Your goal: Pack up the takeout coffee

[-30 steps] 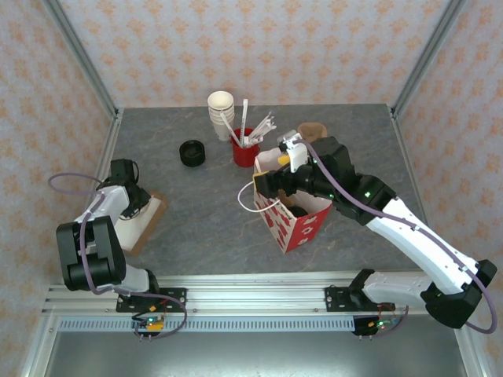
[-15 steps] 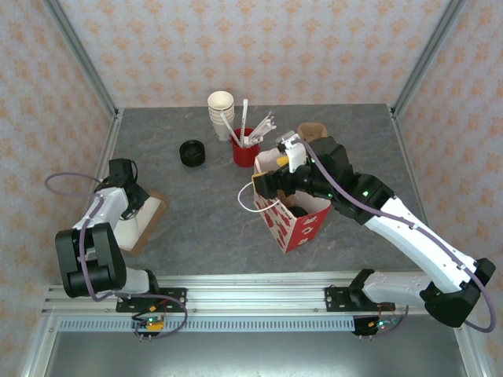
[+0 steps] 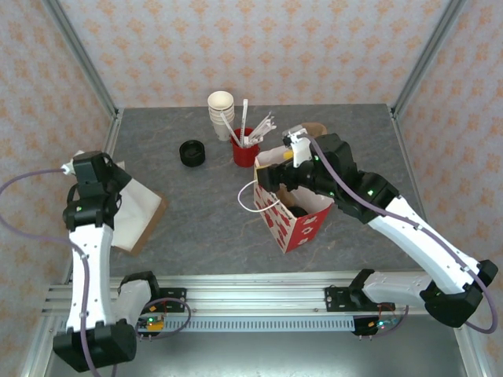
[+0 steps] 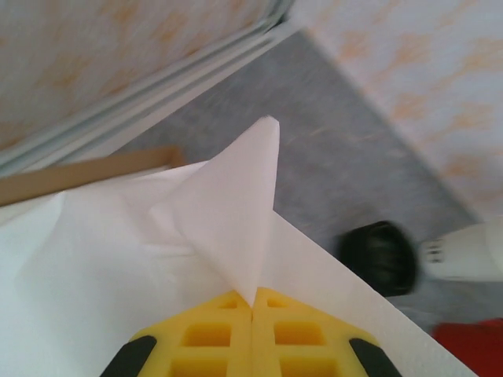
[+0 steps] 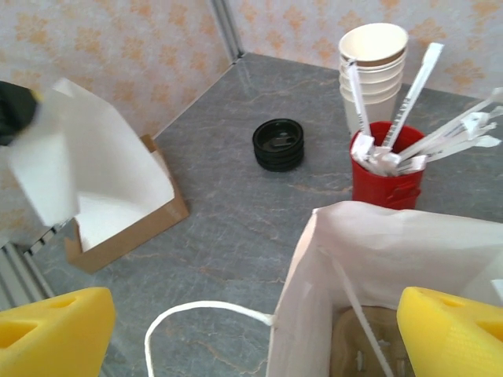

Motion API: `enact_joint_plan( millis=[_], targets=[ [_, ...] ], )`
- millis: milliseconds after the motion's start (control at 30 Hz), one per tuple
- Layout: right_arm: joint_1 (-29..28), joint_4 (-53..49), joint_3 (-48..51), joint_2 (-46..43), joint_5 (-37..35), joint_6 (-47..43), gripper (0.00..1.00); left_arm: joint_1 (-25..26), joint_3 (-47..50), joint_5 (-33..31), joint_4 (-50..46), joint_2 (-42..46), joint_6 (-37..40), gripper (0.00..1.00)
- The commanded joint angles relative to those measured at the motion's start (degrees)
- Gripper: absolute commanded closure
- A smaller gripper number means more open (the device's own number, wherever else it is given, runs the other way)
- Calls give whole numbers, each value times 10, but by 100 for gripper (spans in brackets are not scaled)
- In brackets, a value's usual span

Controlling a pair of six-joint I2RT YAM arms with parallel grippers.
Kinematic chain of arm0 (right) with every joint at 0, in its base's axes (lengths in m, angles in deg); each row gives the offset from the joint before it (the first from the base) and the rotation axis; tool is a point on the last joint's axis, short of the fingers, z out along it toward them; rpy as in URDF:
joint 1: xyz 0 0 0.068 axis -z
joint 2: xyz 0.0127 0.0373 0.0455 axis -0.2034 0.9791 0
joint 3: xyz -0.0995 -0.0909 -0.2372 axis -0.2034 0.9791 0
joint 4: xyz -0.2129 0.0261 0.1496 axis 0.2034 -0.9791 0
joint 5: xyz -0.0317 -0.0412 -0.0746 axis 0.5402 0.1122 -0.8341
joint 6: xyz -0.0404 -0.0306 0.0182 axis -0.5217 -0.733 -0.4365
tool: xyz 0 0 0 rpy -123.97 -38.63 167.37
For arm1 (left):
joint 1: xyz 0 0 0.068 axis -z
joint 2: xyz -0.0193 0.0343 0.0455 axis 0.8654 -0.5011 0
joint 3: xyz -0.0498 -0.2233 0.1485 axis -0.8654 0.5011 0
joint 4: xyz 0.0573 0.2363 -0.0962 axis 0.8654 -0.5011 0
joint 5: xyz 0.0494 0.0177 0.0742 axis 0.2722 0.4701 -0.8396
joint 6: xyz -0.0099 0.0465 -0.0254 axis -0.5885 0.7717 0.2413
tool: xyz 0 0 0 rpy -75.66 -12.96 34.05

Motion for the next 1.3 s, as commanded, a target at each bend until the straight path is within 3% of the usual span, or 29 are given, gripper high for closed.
enact_joint_plan(
  millis=[0,300,400,467,533,600,733,833,900,1033,1167,1267],
  targets=[
    [-2,-17,-34,0,-50,6,7,26,-73,33,-60,21,-14,100],
    [32,-73,-84,25,-80,-10,6,103,-270,142,-101,-13,27,100],
    [63,-74,-95,26,-33,-3,5,117,-314,221,-98,-39,59,100],
    [72,-68,-107,45,35,-8,6,139,-341,289,-86,-62,80,100],
    [74,-59,-118,60,82,0,6,175,-365,313,-73,-81,98,100],
    [74,-58,-131,77,93,13,6,227,-404,307,-80,-109,118,100],
    [85,-82,-149,86,37,26,6,374,-540,273,-161,-198,174,100],
    [115,-96,-144,74,3,40,6,483,-644,228,-231,-262,231,100],
    [143,-109,-140,65,-4,47,5,527,-690,219,-252,-290,257,100],
    [190,-108,-124,32,34,29,7,558,-733,225,-276,-313,317,100],
    [193,-62,-88,-33,106,-19,7,558,-736,249,-274,-309,373,100],
    [193,-55,-84,-51,97,-57,8,559,-740,255,-271,-313,393,100]
  ],
)
